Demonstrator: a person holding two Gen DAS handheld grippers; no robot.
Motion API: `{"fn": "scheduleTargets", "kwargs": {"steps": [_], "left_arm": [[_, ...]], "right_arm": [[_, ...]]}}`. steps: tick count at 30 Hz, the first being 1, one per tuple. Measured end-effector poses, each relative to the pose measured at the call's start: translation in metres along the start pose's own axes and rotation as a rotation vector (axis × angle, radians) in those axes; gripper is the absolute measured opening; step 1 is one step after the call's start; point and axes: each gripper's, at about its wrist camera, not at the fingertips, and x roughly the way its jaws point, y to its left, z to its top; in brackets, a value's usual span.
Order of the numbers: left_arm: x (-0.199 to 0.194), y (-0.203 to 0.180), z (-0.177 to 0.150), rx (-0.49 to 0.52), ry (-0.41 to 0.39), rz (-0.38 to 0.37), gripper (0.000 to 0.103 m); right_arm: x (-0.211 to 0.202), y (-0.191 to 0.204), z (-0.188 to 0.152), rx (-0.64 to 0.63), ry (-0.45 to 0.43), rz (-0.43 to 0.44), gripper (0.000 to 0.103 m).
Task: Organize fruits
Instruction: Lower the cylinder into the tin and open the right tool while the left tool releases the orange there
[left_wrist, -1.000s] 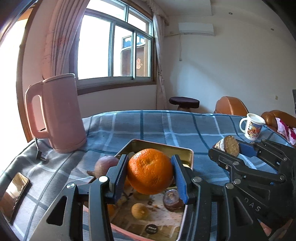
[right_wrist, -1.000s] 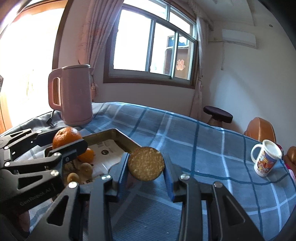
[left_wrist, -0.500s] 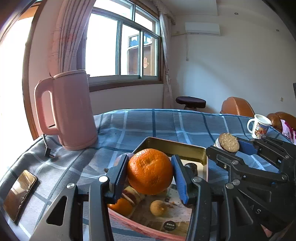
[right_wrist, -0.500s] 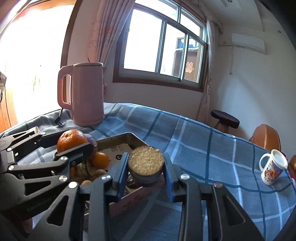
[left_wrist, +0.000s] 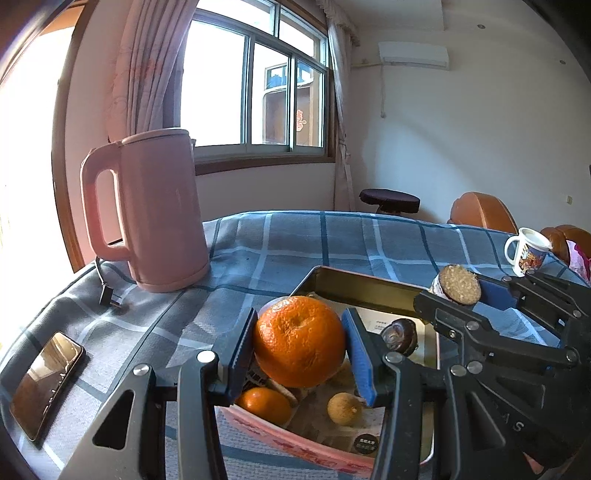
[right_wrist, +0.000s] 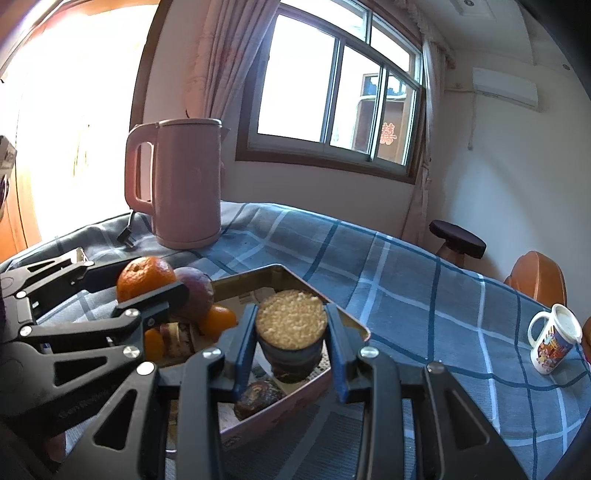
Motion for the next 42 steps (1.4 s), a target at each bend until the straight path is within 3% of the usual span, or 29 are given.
{"fn": "scheduleTargets", "kwargs": {"steps": [26, 42], "left_arm": [[0.011, 0.019, -0.004, -0.002, 0.047, 0.014, 0.049], [0.028, 0.012, -0.008, 0.041, 0.142, -0.02, 0.049]], "right_arm": [[0.033, 0.016, -0.004, 0.011, 0.08, 0.024, 0.038], [0.053, 0.008, -0.014, 0.063, 0.216, 0.093, 0.038]]}}
